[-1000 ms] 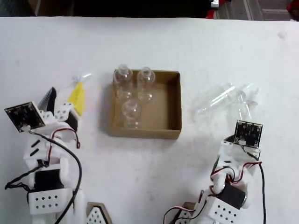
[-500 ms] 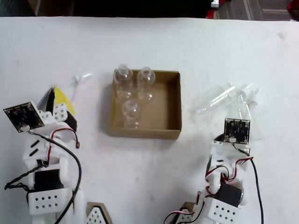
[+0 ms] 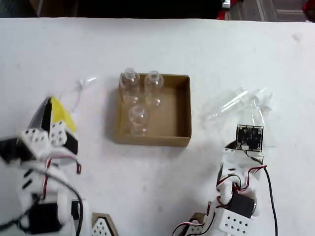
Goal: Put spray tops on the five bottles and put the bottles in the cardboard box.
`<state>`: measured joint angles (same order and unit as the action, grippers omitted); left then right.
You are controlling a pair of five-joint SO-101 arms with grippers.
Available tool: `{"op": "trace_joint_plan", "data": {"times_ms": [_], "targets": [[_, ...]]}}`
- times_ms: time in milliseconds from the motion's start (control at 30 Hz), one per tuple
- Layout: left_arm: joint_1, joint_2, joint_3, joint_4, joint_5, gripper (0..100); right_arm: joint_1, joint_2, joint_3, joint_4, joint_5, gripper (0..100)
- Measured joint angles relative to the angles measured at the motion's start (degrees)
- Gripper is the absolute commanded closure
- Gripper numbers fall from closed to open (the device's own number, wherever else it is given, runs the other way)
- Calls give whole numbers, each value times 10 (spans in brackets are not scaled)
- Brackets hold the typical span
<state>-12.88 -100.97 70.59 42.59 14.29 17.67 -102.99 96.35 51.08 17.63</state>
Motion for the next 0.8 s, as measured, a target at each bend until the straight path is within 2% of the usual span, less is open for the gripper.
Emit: {"op": "trace_joint_plan", "data": {"times_ms": [200,400,633,800], "targets": [[2,-34,2,3,-16,976,0,0,0,0,0,854],[1,-24,98,3,-52,976,0,0,0,0,0,854],[2,-28,154,3,-79,976,-2,0,0,0,0,858],[2,-28,196,-33,-79,976,-47,0,0,33,0,858]]}}
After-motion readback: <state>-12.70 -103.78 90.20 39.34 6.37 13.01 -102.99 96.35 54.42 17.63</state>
